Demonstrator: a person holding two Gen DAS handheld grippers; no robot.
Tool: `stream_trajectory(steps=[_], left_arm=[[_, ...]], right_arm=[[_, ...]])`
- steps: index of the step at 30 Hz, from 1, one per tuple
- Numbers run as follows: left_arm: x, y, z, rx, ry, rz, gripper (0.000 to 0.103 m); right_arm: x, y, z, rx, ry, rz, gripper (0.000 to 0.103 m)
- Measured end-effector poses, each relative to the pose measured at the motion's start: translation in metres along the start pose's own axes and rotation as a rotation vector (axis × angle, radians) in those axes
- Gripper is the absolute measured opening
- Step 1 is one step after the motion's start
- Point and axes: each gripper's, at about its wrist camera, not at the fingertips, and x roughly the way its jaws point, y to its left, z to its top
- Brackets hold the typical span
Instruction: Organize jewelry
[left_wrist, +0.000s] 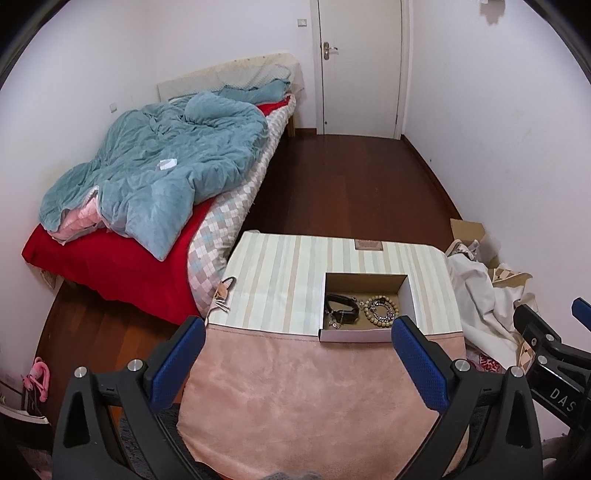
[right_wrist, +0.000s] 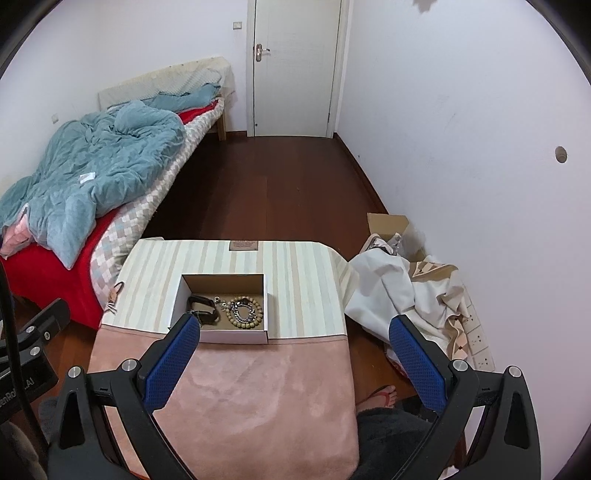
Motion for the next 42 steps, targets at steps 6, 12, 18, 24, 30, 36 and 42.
stream_trajectory(steps=[6,12,18,24,30,36,42], left_arm=[[0.0075,-0.0018,0.0007,-0.004,0.018,-0.019,0.103],[0.0077,-0.0018,0.0016,-0.002,0.02,-0.031,0.103],[0.008,-0.0014,0.0018,-0.003,0.019,-0.033,0.103],[0.0081,-0.0012,0.0019,0.0,0.024,-0.038,0.103],[0.0089,-0.0004,0.0015,0.004,0.024,-0.04,0.103],[0.0091,-0.0014,0.0006,0.005,0.024,-0.04,0.103],[0.009,-0.0021,-0.0014,0.014,0.022,-0.043,0.103]], right_arm=[[0.0091,0.0031,-0.001,-0.014,0.026,0.005,0.103],[0.0103,0.0025,-0.0017,-0.014,0.028,0.009,0.103],[0.0084,0.0013,-0.0028,-0.013,0.027,0.017,0.103],[0.0083,0.002,-0.0033,-0.015,0.032,0.021,0.103],[0.0059,0.0041,-0.0037,-0.02,0.033,0.029,0.103],[0.0065,0.0039,-0.0033,-0.021,0.04,0.036,0.103],[0.0067,0.0035,-0.0031,-0.019,0.038,0.037,0.103]])
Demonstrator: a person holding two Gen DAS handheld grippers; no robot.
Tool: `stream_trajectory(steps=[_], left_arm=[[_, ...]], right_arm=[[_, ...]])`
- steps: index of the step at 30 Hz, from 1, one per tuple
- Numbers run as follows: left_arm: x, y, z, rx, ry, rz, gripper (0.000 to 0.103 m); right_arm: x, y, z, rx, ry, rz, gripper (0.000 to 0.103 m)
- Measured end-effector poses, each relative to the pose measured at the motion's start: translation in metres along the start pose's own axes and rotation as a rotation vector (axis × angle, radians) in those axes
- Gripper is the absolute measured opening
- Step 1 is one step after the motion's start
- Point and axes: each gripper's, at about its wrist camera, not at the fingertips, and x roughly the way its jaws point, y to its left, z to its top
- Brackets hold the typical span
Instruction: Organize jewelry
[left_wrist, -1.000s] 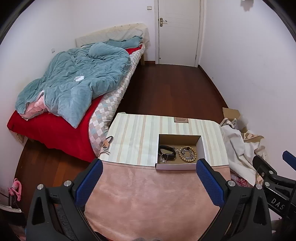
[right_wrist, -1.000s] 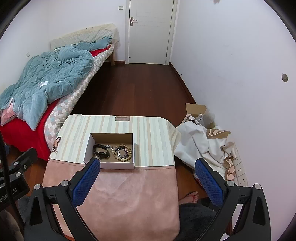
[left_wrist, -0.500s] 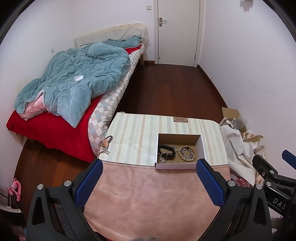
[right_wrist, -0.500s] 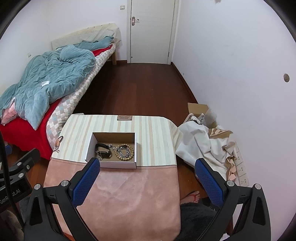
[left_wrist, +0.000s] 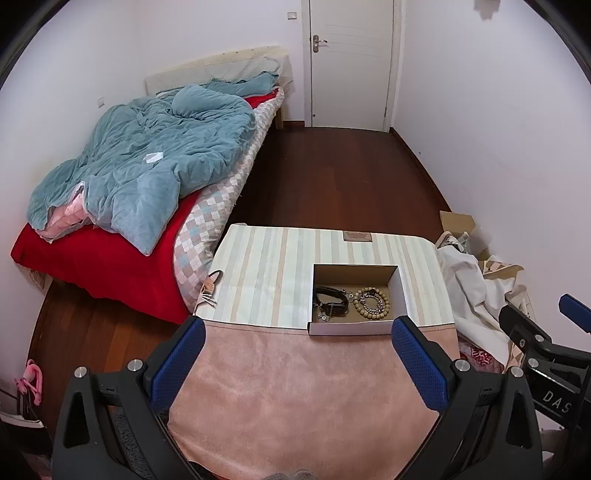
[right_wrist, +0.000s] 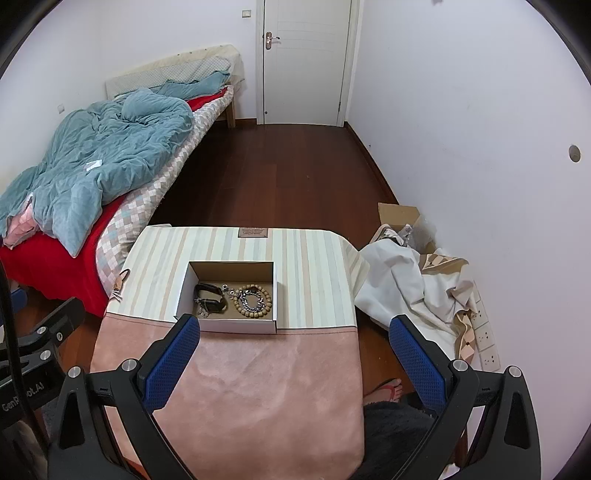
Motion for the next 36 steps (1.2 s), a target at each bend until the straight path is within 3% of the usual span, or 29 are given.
stream_trajectory(steps=[36], left_arm=[[-0.0068,-0.0014,-0.0049,0.022,-0.018,-0.005,0.103]], right_arm=[[-0.0045,0.0012,-0.0051,0.005,0.001,0.009,0.103]])
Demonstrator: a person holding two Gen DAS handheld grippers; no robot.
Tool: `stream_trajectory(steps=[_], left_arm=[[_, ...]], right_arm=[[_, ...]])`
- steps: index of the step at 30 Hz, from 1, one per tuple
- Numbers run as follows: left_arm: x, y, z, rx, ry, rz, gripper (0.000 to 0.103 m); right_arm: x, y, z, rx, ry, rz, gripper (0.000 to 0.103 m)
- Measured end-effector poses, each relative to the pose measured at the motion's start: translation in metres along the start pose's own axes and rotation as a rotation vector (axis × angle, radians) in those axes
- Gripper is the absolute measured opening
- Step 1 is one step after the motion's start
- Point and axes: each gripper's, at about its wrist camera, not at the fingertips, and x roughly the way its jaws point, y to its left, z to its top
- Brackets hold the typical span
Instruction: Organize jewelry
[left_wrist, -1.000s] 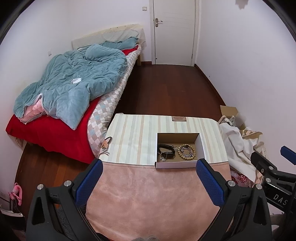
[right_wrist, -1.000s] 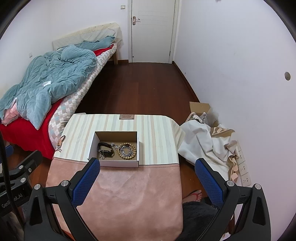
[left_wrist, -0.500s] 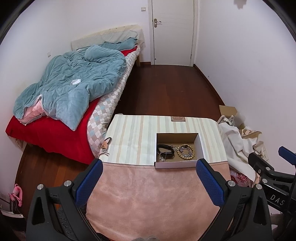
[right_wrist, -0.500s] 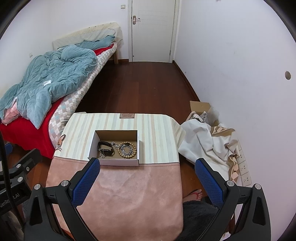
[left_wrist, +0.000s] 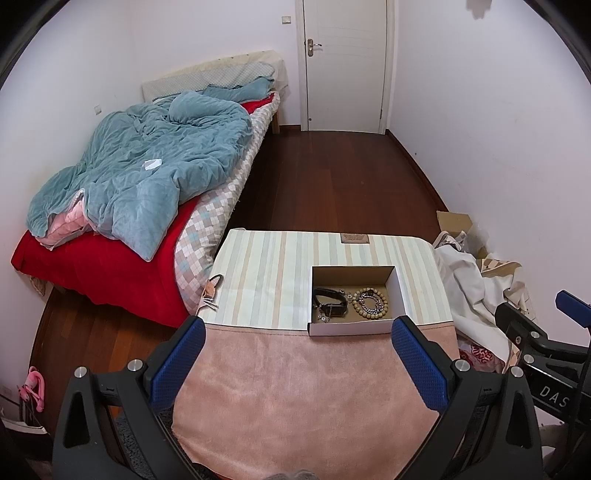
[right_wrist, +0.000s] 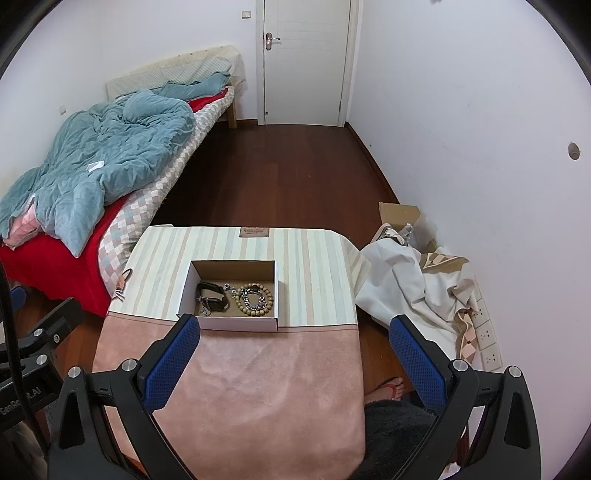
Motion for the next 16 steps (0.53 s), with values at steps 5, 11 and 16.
stream_trajectory(steps=[5,11,16], left_arm=[[-0.0013,-0.0001,0.0009,0.0,-0.002,-0.004,0.103],[-0.0019,0.0,0.0016,0.001,-0.001,-0.004,0.103],[-0.0053,0.001,0.0044,-0.006,-0.01,-0.012,0.103]], right_arm=[[-0.0025,-0.0005,0.001,-0.001,-0.002,-0.002,0.103],[-0.0025,-0.0019,0.002,0.0,-0.002,-0.001,0.103],[-0.0024,-0.0018,0.0018,0.0,-0.001,-0.002,0.103]])
